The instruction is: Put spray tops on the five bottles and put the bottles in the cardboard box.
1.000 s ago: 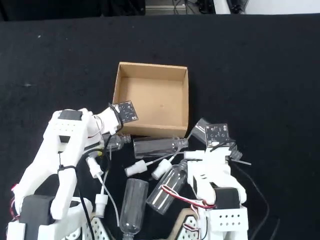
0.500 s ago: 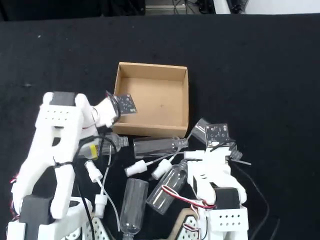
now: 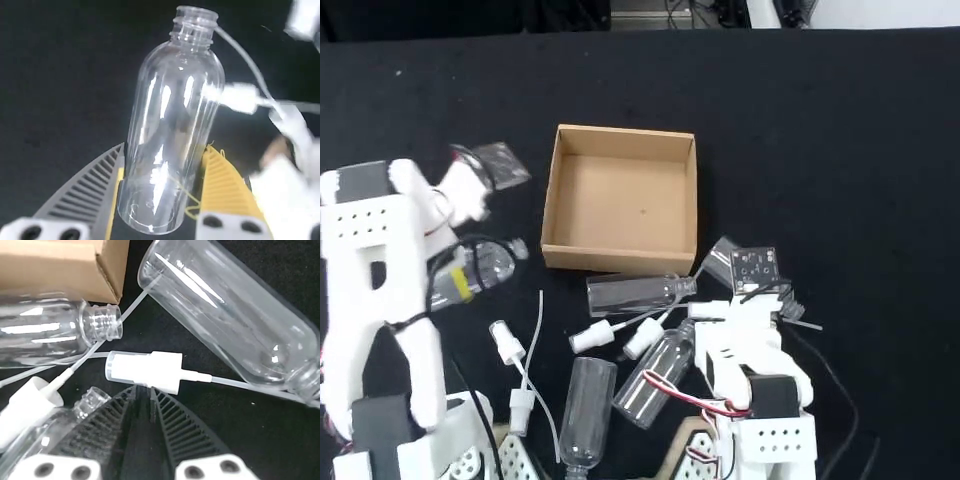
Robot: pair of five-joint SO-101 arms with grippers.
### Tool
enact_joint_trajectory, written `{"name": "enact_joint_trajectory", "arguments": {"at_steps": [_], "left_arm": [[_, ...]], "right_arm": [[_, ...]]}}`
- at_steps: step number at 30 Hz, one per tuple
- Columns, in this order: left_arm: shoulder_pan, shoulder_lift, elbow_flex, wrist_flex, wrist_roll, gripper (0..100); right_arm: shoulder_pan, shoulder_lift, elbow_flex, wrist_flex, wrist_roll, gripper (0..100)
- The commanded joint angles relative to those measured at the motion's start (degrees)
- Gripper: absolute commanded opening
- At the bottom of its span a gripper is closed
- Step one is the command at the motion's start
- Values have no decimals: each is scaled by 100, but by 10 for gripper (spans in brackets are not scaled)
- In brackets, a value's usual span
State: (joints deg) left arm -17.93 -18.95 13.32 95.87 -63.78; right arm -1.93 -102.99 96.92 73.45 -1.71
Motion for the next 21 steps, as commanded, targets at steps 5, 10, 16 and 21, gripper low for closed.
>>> {"name": "enact_joint_trajectory", "arguments": {"at_steps": [5, 10, 16, 21], "left_arm": [[-620, -9, 787, -2163, 2910, 113], [-585, -9, 1771, -3560, 3798, 113], [-567, -9, 2281, -4598, 5345, 113], [-567, -9, 2589, -5029, 5864, 113]], "right_arm": [[0, -558, -646, -1670, 2101, 12], [0, -541, -1569, -1776, 2268, 13], [-35, 356, -2633, -1776, 1952, 13], [-44, 2457, -3899, -1837, 1319, 13]]}}
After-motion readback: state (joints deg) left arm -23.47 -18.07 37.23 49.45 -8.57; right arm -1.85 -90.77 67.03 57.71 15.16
